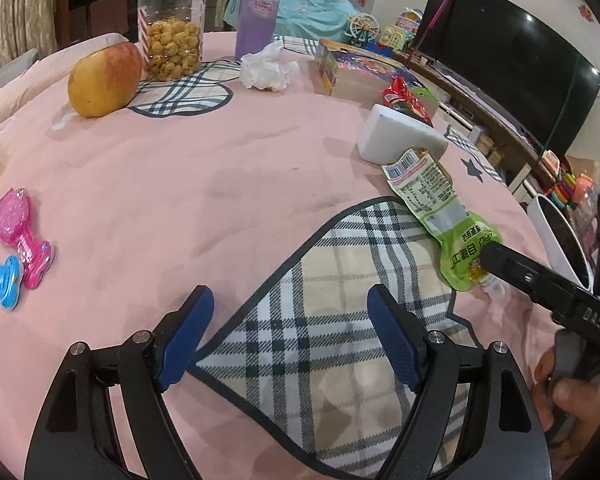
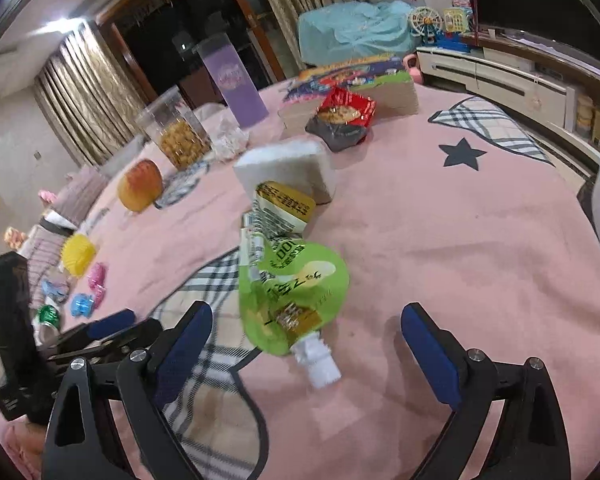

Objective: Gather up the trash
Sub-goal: 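Grasp the green spouted pouch with the right tool and lift it, then grasp the white foam block with the left tool and lift it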

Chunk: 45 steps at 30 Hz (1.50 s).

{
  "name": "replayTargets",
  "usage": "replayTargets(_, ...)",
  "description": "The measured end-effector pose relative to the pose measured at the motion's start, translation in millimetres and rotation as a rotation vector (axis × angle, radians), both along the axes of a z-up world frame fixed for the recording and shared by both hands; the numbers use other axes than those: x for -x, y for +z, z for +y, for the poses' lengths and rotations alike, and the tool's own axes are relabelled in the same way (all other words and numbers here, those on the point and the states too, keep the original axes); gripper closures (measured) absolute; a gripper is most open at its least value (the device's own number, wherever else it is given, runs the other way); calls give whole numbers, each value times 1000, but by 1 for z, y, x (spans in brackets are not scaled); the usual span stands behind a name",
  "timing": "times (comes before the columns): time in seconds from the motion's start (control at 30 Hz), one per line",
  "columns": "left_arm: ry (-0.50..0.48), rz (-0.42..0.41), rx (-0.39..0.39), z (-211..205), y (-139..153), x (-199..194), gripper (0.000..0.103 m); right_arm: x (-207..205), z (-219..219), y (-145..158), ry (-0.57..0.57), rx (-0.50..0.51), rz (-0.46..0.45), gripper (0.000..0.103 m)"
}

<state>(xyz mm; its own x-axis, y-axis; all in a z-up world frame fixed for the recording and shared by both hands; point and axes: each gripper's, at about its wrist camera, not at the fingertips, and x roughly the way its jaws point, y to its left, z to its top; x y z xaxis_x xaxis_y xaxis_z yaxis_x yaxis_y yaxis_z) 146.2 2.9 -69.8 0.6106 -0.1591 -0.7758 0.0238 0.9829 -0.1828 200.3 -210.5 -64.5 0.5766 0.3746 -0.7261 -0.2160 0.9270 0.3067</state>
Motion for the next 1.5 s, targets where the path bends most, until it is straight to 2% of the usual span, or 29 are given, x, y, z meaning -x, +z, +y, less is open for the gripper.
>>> replayTargets(0.1, -11, 5, -5, -1, 0, -7, 21, -10, 6, -4, 18, 3, 12, 10)
replayTargets(0.13, -14, 7, -7, -1, 0, -9, 20, -12, 10, -4, 25, 14, 13, 15)
replayTargets(0.2, -23, 9, -12, -1, 1, -15, 20, -17, 16, -6, 34, 38, 16, 32)
replayTargets(0.23, -27, 10, -13, 0, 1, -17, 20, -19, 18, -8, 38, 51, 24, 47)
replayTargets(0.27, -33, 13, -15, -1, 1, -20, 20, -21, 19, -9, 42, 61, 26, 58)
replayTargets(0.3, -38, 15, -21, -1, 1, -24, 20, -20, 19, -9, 54, 55, 24, 63)
replayTargets(0.4, -49, 14, -34, -4, 0, -34, 20, -16, 13, -8, 55, 21, 25, 64)
replayTargets(0.5, -65, 14, -36, -10, 0, -48, 20, -7, -8, -8, 6, -43, 32, 65)
replayTargets(0.63, -119, 10, -49, -25, 0, -69, 19, 9, -49, -6, -117, -86, 19, 65)
replayTargets(0.67, -135, 9, -58, -30, -1, -75, 18, 13, -61, -6, -160, -94, 13, 69)
replayTargets(0.73, -175, 0, -81, -40, -1, -87, 16, 15, -81, -5, -227, -106, 10, 69)
replayTargets(0.8, -219, -1, -98, -49, -1, -100, 16, 13, -92, -5, -256, -116, 14, 69)
replayTargets(0.97, -294, -30, -127, -60, 2, -128, 16, 7, -89, -5, -252, -104, 16, 69)
replayTargets(1.17, -388, -44, -96, -72, 2, -149, 16, 8, -86, -9, -237, -104, 1, 68)
replayTargets(1.27, -423, -72, -75, -77, 5, -144, 17, 9, -87, -10, -238, -114, -1, 67)
replayTargets(1.3, -435, -91, -71, -78, 7, -141, 21, 9, -87, -10, -237, -110, -2, 67)
replayTargets(1.4, -453, -97, -71, -81, 8, -139, 52, 10, -86, -9, -238, -87, -5, 67)
replayTargets(1.5, -427, -90, -61, -77, 8, -138, 64, 9, -87, -10, -241, -93, -5, 67)
